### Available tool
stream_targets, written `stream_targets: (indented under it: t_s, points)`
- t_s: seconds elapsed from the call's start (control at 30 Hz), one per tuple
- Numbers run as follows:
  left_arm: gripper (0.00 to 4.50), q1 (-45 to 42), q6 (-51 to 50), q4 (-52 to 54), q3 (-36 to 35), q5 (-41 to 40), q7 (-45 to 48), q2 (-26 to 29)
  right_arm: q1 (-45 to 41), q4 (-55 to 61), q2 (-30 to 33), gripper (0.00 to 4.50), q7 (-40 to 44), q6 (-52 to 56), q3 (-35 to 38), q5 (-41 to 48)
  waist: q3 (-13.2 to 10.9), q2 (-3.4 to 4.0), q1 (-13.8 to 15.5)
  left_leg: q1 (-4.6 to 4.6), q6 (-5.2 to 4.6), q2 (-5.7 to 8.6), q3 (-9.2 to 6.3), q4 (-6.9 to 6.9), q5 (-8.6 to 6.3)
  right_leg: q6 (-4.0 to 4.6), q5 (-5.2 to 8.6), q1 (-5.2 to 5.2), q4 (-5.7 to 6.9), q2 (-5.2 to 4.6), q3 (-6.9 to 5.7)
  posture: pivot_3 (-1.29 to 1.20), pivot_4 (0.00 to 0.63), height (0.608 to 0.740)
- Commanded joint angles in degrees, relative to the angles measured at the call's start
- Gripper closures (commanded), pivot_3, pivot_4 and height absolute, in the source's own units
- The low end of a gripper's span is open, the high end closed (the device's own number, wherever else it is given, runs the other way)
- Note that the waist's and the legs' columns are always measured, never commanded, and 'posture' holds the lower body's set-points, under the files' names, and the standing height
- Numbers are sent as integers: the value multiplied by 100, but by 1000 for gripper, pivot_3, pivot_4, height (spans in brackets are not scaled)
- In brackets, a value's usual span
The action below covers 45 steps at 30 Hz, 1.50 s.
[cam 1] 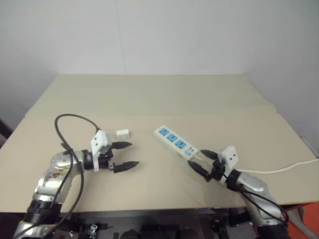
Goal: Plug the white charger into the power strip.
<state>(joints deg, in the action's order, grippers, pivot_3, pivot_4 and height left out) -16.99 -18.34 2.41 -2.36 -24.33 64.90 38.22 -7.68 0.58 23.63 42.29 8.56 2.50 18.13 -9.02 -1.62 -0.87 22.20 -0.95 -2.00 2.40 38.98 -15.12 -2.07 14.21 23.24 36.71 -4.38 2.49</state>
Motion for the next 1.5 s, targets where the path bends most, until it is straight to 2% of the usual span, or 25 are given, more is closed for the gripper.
stream_targets:
  t_s: [0.03, 0.67, 0.73, 0.8, 0.83, 0.97, 1.03, 1.17, 1.3, 1.4, 1.5]
  points:
    - [0, -24, 170, 91, -45, 13, 42, 74, -113, 32, -5, 15, 60, -113, -18, 10, 0, 0, 0, 0, 0, 0, 0, 0, 0, 0, 0, 0, 0, 0, 0, 0, 150, 740]
    - [0, 141, 191, 219, -36, 14, -74, 28, -809, -1069, -496, 15, 81, -361, -232, -197, 0, 0, -11, 1, 0, -1, -2, 0, 0, 0, 0, 2, 1, -1, 0, 0, 150, 740]
    - [0, 142, 193, 220, -36, 14, -84, 24, -823, -1147, -504, 393, 87, -394, -249, -226, 0, 0, -12, 0, 0, -1, -2, 0, 0, 0, 0, 2, 2, 0, 0, 0, 150, 740]
    - [0, 139, 205, 216, -35, 20, -95, 21, -806, -1179, -505, 960, 147, -459, -277, -237, 0, 0, -12, -3, 0, -1, -2, 0, 0, 0, 0, -1, 3, 0, 0, 0, 150, 740]
    - [0, 133, 209, 213, -36, 19, -96, 21, -791, -1176, -505, 1064, 175, -501, -290, -245, 0, 0, -12, -4, 0, -1, -2, 0, 0, 0, 0, -1, 3, 0, 0, 0, 150, 740]
    - [0, 62, 183, 208, -41, -5, -100, 24, -712, -1093, -461, 1061, 267, -659, -363, -331, 0, 0, -12, -3, 0, -1, -2, 0, 0, 0, 0, -1, 2, 0, 0, 0, 150, 740]
    - [0, -97, 129, 219, -42, -69, -19, 61, -651, -1008, -322, 1061, 598, -801, -460, -329, 0, 0, -11, -1, 0, -1, -2, 0, 0, 0, 0, 0, 2, 0, 0, 0, 150, 740]
    - [0, -653, 53, 42, 52, -40, 248, 214, -717, -1053, 45, 1061, 1571, -1046, -682, -214, -1, -1, 0, 1, 0, 0, 4, 2, 0, 0, 0, -1, 1, 0, -4, 0, 150, 740]
    - [0, -1578, -180, -354, 425, 563, -157, 251, -1042, -1405, 294, 1061, 2502, -1301, -847, -137, -2, -3, 0, -1, 0, 2, 9, 4, 0, 0, 0, -4, 1, 3, -4, 0, 150, 740]
    - [0, -2732, -585, -1202, 867, 861, 234, 312, -1459, -1796, 360, 1061, 3159, -1346, -991, -83, -9, -10, -15, -1, -1, 2, 10, 5, 0, -1, 0, -4, 1, 7, -4, 0, 150, 740]
    - [0, -3955, -677, -2462, 1690, 1594, 857, 362, -1898, -2301, 240, 1061, 3320, -1446, -1145, -301, -13, -10, -54, 3, -1, 0, 11, 5, 1, -1, 0, 3, 1, 13, -3, 0, 150, 740]
